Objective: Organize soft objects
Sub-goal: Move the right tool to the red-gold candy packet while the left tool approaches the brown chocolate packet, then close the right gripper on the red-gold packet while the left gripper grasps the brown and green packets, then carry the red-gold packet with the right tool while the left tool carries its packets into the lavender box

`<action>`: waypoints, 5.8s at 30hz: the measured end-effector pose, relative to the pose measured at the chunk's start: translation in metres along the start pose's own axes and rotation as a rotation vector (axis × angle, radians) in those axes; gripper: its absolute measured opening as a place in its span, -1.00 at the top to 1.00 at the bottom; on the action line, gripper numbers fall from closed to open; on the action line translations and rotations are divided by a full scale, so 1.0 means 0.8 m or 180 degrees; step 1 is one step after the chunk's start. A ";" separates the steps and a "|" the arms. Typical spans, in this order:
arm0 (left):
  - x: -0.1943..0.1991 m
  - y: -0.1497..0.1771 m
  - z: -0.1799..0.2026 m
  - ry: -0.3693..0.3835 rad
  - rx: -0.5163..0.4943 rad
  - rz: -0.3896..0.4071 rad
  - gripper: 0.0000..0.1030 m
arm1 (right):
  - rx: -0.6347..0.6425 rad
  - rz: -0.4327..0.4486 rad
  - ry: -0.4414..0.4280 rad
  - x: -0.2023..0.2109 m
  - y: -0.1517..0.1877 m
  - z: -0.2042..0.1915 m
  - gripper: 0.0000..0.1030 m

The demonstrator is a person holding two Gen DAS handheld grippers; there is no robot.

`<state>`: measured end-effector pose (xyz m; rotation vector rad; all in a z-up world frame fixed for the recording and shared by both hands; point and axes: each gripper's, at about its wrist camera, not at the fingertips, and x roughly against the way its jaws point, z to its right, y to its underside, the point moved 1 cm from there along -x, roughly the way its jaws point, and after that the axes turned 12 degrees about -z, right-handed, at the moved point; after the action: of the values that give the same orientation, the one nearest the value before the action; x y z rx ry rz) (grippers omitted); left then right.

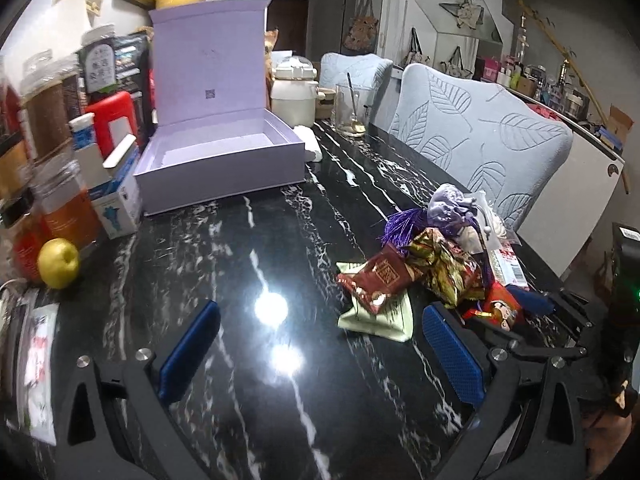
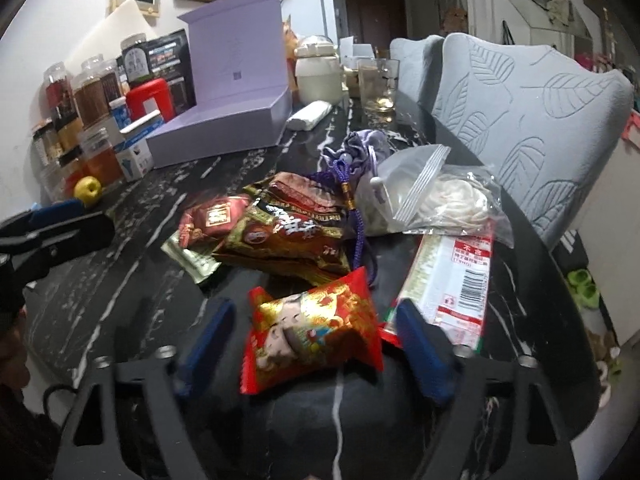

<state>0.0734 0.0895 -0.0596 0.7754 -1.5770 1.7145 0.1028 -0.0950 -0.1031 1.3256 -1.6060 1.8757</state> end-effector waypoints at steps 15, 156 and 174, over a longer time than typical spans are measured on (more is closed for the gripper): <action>-0.060 -0.041 0.026 0.0297 -0.0503 -0.0321 -1.00 | 0.0007 -0.0037 -0.0251 0.032 -0.029 0.021 -0.04; 0.015 -0.252 -0.163 -0.0358 -0.0077 0.0575 0.12 | 0.0768 0.0352 -0.0850 -0.004 -0.335 -0.103 -0.04; -0.059 -0.340 -0.193 -0.0236 0.0052 0.0598 0.12 | 0.0909 0.0439 -0.0876 -0.068 -0.449 -0.103 -0.04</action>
<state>0.3223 0.2505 0.0507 0.7254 -1.7351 1.8521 0.3649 0.1054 0.0704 1.6948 -1.6388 2.1467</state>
